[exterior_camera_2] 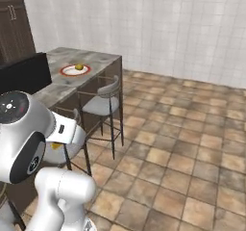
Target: Take the cheese, fish, and lemon from the fridge and place them on the plate on the dining counter to create an appetizer plate.
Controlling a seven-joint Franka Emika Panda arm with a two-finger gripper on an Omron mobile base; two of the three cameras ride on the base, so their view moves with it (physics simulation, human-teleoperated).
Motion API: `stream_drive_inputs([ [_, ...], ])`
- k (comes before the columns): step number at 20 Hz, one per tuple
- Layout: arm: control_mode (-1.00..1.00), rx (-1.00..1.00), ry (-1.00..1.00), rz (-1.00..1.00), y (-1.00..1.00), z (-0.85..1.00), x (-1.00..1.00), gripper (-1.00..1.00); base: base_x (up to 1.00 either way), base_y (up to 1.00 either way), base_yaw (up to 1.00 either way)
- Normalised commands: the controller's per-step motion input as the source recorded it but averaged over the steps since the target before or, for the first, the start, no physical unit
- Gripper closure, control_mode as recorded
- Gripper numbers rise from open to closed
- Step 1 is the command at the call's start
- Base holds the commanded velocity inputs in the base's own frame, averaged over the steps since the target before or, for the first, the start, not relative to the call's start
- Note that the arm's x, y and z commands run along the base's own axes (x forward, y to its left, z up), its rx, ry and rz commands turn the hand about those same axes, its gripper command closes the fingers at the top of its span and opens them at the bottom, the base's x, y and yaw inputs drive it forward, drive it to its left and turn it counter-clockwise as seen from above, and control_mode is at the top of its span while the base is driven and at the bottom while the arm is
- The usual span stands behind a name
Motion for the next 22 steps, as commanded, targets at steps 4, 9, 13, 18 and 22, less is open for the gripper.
stream_drive_inputs([
  [4, 1.00, 0.00, 0.00, 0.00, 0.00, 0.00, 0.00, 1.00, 1.00, -0.17, 0.50],
  [9, 1.00, 0.00, 0.00, 0.00, 0.00, 0.00, 0.00, 1.00, 1.00, -0.22, 0.51],
  [13, 1.00, 0.00, 0.00, 0.00, 0.00, 0.00, 0.00, 1.00, 1.00, -0.32, 0.51],
  [18, 1.00, 0.00, 0.00, 0.00, 0.00, 0.00, 0.00, 1.00, 1.00, -0.63, 0.48],
  [22, 1.00, 0.00, 0.00, 0.00, 0.00, 0.00, 0.00, 1.00, 0.98, -0.85, 0.46],
])
